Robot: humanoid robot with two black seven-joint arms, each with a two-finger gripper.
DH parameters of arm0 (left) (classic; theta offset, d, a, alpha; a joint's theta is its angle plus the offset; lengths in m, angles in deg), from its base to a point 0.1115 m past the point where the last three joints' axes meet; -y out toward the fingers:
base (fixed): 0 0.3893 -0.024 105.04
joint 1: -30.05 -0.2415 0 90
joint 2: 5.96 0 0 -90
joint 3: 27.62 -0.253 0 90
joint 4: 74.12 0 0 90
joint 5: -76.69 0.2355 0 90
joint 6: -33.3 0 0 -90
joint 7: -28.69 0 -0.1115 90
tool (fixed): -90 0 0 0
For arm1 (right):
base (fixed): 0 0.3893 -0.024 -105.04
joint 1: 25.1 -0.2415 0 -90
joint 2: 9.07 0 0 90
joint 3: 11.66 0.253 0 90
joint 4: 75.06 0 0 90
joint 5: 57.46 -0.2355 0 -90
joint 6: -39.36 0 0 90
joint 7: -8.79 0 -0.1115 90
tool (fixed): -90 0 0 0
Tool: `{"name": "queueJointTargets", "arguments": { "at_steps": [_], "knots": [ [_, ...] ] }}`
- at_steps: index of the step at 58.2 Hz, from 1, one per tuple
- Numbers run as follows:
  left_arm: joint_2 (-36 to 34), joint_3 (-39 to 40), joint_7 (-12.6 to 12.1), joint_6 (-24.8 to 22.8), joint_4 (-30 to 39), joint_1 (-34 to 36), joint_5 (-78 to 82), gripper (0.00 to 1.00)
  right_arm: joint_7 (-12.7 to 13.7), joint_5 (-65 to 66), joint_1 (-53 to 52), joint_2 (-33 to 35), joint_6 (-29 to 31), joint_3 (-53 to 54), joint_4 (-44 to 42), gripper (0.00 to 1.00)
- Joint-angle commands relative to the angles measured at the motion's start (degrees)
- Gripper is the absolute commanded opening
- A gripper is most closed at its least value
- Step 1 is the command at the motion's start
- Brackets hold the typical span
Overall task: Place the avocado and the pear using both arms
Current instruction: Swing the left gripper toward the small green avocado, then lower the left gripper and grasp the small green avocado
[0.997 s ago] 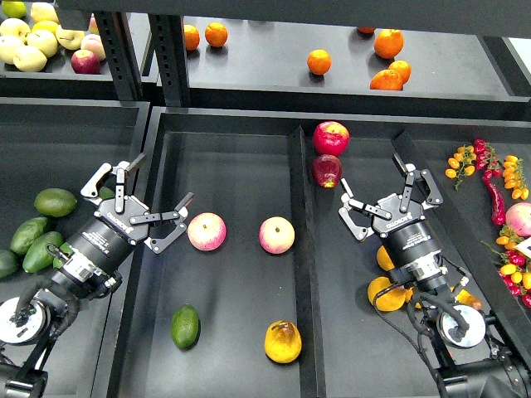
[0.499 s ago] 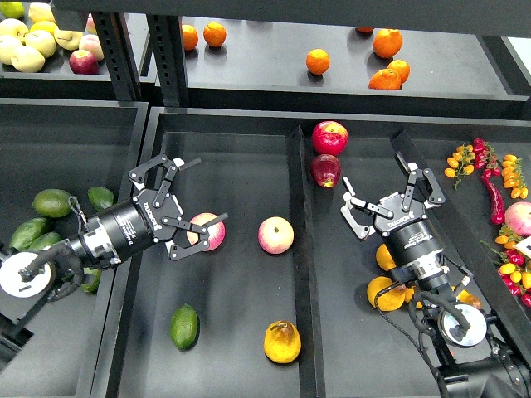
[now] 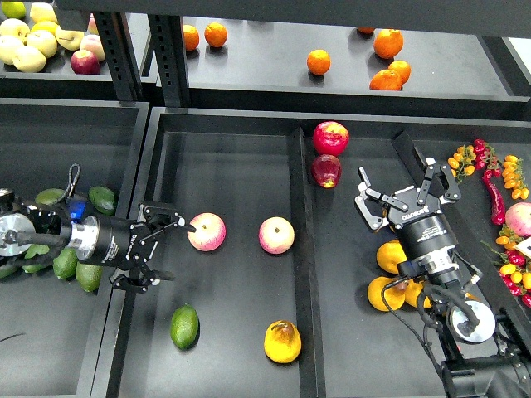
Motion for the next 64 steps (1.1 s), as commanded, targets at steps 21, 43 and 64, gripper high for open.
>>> {"name": "queueJointTargets", "arguments": {
  "at_steps": [21, 43, 64],
  "knots": [
    [8.94, -3.99, 0.0, 0.02, -6.9, 0.01, 11.25, 0.99, 0.07, 0.0, -0.35, 0.0, 0.0, 1.25, -0.82, 0.99],
    [14.92, -5.3, 0.0, 0.02, -11.82, 1.06, 11.16, 0.99, 0.16, 0.0, -0.35, 0.0, 0.0, 1.25, -1.26, 0.99],
    [16.68, -7.06, 0.0, 0.02, -12.87, -0.17, 11.16, 0.99, 0.25, 0.0, -0.26, 0.0, 0.0, 1.25, -1.26, 0.99]
  ]
}}
